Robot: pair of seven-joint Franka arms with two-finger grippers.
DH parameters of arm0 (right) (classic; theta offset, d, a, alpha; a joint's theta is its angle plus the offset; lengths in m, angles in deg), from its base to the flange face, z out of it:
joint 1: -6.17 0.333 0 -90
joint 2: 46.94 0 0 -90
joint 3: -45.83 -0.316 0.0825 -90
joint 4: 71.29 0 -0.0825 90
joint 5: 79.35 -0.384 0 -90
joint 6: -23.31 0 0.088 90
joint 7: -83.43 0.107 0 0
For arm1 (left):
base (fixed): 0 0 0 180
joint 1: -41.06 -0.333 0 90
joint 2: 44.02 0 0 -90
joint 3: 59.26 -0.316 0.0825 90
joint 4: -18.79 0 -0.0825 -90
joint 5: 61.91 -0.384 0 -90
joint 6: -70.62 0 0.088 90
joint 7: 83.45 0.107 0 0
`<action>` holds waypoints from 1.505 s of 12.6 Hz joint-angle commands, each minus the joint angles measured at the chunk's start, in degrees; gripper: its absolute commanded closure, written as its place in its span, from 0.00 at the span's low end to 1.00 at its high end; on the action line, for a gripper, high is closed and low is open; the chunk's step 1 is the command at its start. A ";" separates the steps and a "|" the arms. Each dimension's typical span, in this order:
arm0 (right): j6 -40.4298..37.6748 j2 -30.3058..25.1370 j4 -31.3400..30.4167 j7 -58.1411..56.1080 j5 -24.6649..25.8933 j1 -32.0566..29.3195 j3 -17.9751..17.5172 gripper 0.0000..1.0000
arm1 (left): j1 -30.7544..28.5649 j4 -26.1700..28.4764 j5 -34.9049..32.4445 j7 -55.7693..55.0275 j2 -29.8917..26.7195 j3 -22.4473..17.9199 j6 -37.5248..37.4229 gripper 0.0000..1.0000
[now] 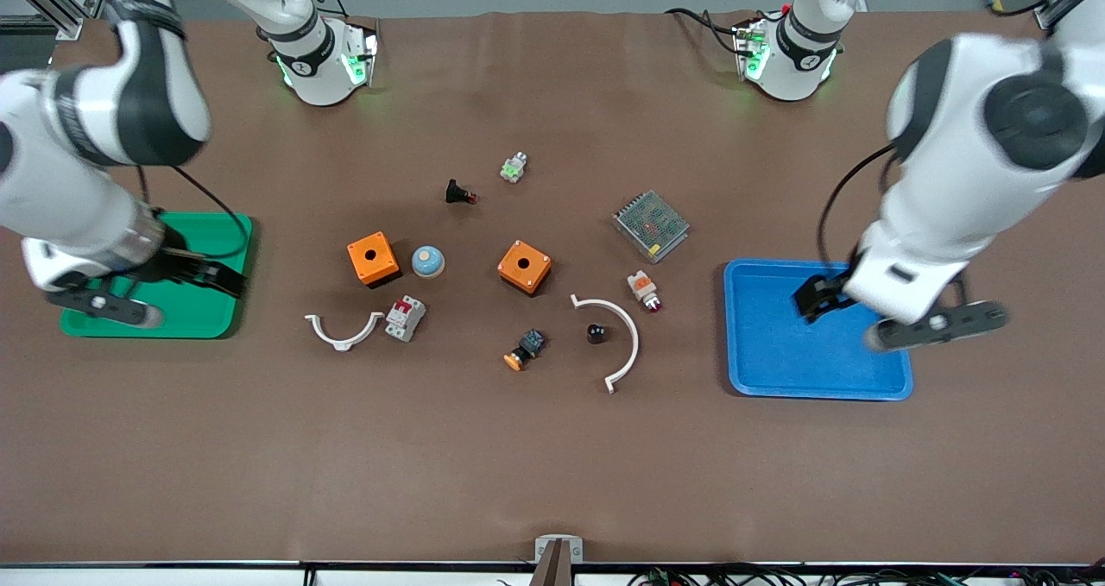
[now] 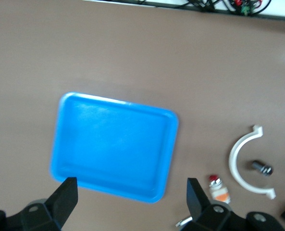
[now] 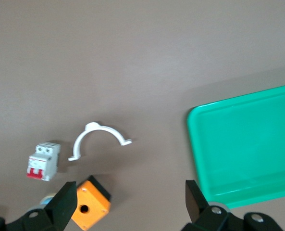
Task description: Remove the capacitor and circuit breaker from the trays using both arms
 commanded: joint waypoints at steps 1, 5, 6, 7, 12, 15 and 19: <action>-3.38 -5.31 -1.36 -4.51 0.58 -2.52 -0.59 0.01 | -4.84 6.05 2.73 9.81 -8.63 0.78 -3.84 0.00; -8.30 -10.42 0.65 -5.40 0.58 -2.96 -0.50 0.01 | -14.65 17.83 3.18 12.12 -20.34 8.12 -4.02 0.00; -11.27 -10.42 3.62 -5.31 0.58 -2.88 -0.59 0.01 | -16.52 19.16 3.36 12.21 -21.57 10.60 -4.02 0.00; -13.83 -10.16 6.35 -4.88 0.67 -2.88 -0.67 0.01 | -16.72 20.39 3.36 12.21 -22.46 10.88 -4.02 0.00; -13.59 -10.25 6.81 -4.96 0.76 -2.88 -0.67 0.00 | -18.13 20.14 5.91 12.13 -23.96 11.41 -5.61 0.00; -13.41 -10.16 6.81 -5.31 0.67 -3.05 -0.50 0.00 | -17.95 19.96 5.12 12.13 -23.78 12.37 -5.78 0.00; -13.50 -10.07 7.34 -5.40 0.58 -4.10 -1.11 0.00 | -18.30 18.83 2.30 11.51 -23.96 15.37 -5.87 0.00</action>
